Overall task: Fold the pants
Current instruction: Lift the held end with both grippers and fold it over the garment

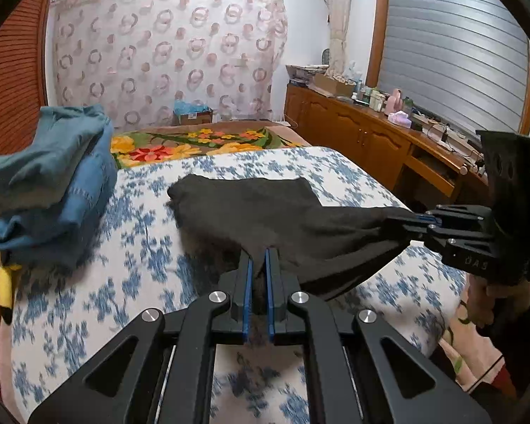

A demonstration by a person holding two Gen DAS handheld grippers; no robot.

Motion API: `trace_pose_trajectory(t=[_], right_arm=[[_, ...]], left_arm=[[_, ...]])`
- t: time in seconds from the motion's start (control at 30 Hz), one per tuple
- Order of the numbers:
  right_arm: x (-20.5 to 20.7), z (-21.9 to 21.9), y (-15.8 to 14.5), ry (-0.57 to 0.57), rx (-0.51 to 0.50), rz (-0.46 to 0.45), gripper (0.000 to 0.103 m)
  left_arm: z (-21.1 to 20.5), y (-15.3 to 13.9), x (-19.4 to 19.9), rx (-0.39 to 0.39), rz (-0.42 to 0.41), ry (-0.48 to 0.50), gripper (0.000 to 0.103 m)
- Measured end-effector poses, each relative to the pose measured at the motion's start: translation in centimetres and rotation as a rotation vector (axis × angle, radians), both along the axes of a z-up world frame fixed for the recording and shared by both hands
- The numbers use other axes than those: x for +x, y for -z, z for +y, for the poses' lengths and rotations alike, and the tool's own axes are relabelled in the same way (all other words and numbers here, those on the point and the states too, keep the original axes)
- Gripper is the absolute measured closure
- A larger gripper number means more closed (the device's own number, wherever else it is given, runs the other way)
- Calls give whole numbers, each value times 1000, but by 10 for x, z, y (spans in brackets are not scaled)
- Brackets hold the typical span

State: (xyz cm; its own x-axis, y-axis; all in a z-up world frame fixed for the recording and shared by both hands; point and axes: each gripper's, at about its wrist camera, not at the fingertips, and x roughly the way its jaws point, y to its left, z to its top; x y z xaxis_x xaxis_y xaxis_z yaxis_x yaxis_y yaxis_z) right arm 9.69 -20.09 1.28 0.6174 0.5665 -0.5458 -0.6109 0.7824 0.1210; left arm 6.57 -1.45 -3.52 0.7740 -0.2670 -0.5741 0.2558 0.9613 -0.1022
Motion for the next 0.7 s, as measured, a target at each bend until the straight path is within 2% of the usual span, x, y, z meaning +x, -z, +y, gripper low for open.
trace_pose_trajectory(t=[0.23, 0.7], right_arm=[[-22, -14, -4, -5, 50, 8, 96], [-68, -34, -8, -11, 112, -45, 96]], left_arm=[[-4, -9, -27, 5, -13, -5, 96], [-9, -27, -56, -1, -39, 29, 96]])
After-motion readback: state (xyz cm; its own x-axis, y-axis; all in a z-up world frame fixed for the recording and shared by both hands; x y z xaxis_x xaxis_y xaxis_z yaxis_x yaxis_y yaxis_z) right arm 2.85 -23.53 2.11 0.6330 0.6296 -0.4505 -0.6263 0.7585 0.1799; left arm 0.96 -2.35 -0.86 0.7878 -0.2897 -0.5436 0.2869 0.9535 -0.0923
